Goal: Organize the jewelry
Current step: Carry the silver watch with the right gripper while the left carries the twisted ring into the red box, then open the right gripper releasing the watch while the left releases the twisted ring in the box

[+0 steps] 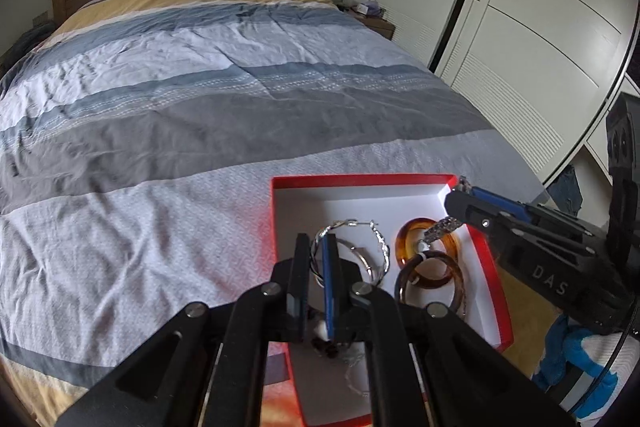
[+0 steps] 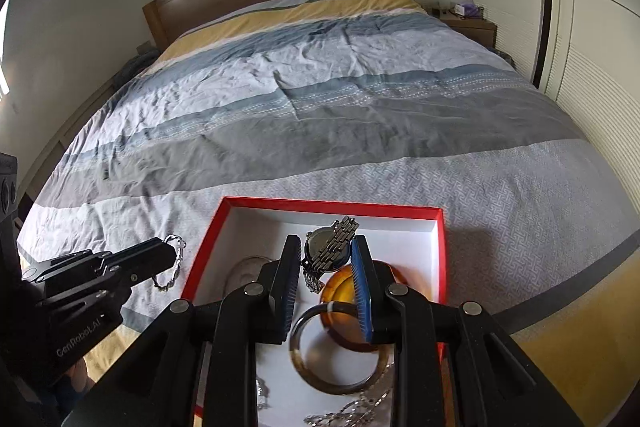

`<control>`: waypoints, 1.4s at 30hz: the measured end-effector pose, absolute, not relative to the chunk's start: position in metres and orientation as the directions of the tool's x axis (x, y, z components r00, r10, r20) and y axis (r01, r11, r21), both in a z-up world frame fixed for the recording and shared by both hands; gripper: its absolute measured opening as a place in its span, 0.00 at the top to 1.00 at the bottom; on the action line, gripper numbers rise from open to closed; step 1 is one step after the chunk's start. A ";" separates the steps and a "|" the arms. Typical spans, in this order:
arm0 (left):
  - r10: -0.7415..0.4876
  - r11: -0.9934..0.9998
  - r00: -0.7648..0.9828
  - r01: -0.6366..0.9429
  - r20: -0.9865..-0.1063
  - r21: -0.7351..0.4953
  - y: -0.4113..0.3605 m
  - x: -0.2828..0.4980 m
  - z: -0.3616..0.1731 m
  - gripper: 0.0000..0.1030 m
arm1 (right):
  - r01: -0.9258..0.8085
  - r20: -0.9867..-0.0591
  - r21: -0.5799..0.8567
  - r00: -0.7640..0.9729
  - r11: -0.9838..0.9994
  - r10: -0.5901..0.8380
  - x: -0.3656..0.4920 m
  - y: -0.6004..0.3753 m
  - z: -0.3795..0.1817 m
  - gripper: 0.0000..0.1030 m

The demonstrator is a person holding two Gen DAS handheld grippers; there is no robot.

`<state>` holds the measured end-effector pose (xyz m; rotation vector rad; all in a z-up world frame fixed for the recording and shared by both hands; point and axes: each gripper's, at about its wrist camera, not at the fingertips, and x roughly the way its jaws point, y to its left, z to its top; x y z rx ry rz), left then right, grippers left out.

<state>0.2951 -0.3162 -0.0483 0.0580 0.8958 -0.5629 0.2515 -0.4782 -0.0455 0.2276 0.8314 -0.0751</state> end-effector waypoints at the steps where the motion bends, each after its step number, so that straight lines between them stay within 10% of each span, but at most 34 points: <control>1: -0.438 0.853 0.486 0.490 -0.756 -0.179 -0.323 0.297 -0.052 0.95 | 0.162 -0.742 0.175 0.670 0.971 0.022 0.254 -0.484 -0.049 0.75; 42: -0.375 0.886 0.442 0.430 -0.815 -0.174 -0.333 0.320 -0.084 0.88 | 0.225 -0.788 0.166 0.616 0.960 -0.008 0.254 -0.506 -0.066 0.74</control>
